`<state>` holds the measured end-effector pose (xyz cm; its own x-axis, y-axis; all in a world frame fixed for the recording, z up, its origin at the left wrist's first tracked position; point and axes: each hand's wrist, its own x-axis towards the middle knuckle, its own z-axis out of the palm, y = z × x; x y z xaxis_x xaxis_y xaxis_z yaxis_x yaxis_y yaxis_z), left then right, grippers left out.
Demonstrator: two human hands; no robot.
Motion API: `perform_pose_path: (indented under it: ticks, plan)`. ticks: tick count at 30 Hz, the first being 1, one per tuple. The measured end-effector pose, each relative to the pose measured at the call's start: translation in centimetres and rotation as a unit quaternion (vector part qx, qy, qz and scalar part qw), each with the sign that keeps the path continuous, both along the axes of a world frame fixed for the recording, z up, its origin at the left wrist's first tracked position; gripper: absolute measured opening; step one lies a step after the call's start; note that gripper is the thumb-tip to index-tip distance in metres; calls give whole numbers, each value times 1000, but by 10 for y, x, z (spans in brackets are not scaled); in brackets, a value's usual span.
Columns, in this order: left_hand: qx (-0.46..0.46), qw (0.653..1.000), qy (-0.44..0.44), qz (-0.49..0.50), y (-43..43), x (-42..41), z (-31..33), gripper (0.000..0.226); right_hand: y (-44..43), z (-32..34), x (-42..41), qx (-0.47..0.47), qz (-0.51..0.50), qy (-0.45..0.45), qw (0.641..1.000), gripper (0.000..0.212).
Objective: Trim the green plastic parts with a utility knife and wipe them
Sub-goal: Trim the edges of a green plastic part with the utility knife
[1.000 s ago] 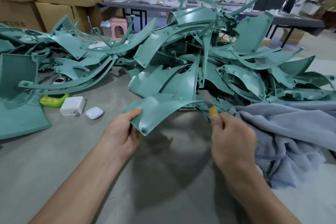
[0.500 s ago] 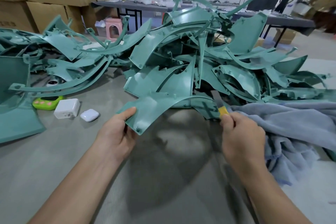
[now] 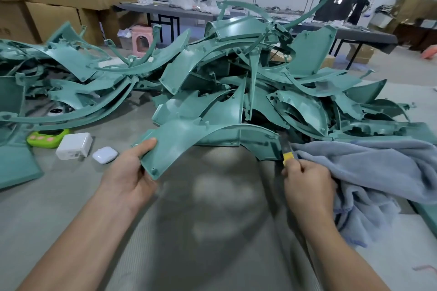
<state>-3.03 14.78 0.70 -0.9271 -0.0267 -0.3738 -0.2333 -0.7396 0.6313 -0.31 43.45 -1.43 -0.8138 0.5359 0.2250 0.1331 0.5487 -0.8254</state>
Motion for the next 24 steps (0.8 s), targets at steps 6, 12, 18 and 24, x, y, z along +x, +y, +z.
perform_pose_path:
  ticks: [6, 12, 18, 24]
  plan:
    - [-14, 999, 13, 34, -9, -4, -1, 13, -38, -2, 14, -102, 130, 152, 975, 35]
    - [-3, 1000, 16, 12, 4, 2, -2, 16, -58, 5, 32, -42, 270, 110, 956, 33]
    - [22, 1000, 13, -3, 20, 8, 1, 17, -72, 5, 32, 154, 309, 70, 936, 40]
    - [38, 999, 11, -5, 10, 9, 4, 17, -27, 10, 12, 44, 82, 72, 993, 39]
